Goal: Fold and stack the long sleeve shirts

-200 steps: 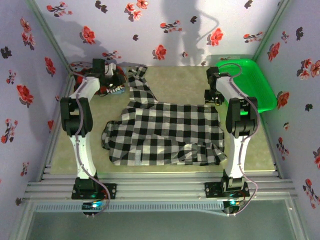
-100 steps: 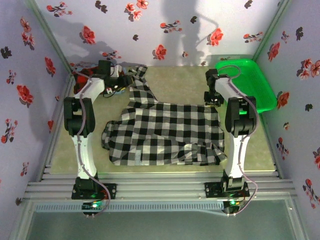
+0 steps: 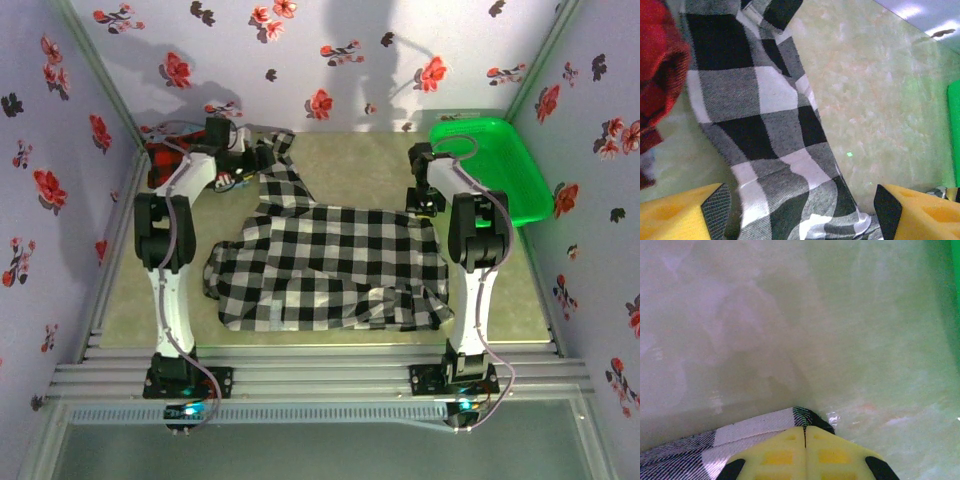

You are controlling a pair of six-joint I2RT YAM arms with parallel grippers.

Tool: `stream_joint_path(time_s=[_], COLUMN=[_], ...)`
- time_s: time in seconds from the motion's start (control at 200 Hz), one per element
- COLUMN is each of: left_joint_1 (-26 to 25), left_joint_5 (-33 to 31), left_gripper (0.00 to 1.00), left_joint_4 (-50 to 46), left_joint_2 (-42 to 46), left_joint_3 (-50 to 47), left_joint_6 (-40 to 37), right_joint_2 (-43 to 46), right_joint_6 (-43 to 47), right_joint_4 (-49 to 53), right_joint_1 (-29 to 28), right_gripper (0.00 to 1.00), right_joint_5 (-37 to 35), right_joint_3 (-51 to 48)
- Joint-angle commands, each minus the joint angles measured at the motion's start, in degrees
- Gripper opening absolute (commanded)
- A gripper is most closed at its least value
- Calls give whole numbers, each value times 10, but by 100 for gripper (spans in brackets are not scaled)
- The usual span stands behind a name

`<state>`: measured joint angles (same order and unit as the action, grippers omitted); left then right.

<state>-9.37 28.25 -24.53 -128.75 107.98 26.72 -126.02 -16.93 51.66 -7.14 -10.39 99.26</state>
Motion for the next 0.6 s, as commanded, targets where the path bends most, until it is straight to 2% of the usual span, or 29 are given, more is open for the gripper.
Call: stream_joint_path(time_s=[0.0, 0.095, 0.235, 0.43, 0.595], left_joint_1=[-8, -14, -15, -4, -4], left_joint_5=[-13, -11, -51, -85, -83], left_gripper=[78, 77, 75, 77, 78], left_joint_4=[-15, -18, -97, -108, -109], left_joint_2=[-31, -49, -77, -35, -22], left_joint_3=[39, 62, 117, 61, 35], left_joint_6=[7, 3, -5, 13, 25], right_joint_2=[14, 18, 19, 18, 14], right_joint_6=[3, 4, 4, 7, 10], right_joint_4=[9, 9, 14, 16, 19], right_joint_1=[-2, -2, -2, -2, -2], right_gripper=[0, 0, 0, 0, 0], right_joint_5=[-14, -12, -9, -6, -6], right_joint_3=[0, 0, 5, 10, 18])
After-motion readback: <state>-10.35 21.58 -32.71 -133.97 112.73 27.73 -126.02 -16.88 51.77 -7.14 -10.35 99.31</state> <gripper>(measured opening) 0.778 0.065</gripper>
